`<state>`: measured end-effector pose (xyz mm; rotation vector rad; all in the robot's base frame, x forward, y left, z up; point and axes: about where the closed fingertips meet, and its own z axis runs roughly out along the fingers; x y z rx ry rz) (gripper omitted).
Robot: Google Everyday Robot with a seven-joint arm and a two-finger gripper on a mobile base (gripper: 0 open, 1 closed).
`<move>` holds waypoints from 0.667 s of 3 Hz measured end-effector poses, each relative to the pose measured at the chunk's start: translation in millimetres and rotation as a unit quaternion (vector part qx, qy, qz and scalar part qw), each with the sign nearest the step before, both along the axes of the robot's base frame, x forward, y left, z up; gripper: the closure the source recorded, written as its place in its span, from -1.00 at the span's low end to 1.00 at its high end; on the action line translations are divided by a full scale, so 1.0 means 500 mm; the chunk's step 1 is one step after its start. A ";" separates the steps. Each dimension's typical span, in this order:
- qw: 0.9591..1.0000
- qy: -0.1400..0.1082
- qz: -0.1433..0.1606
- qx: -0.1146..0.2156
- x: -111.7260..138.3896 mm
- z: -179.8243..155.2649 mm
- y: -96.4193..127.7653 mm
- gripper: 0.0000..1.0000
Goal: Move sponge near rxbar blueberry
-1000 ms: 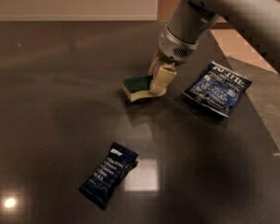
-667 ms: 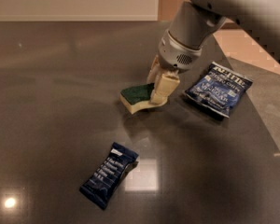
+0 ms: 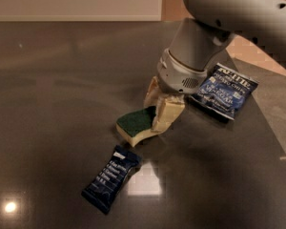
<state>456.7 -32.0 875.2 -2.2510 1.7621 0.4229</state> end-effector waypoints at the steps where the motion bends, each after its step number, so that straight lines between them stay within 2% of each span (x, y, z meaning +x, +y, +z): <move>1: 1.000 0.005 0.024 -0.003 -0.037 -0.016 0.003 0.65; 2: 0.999 0.016 0.040 -0.001 -0.058 -0.026 0.003 0.16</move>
Offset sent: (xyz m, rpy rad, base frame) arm -0.0412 -0.0015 -0.0200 -0.0014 0.0706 0.1163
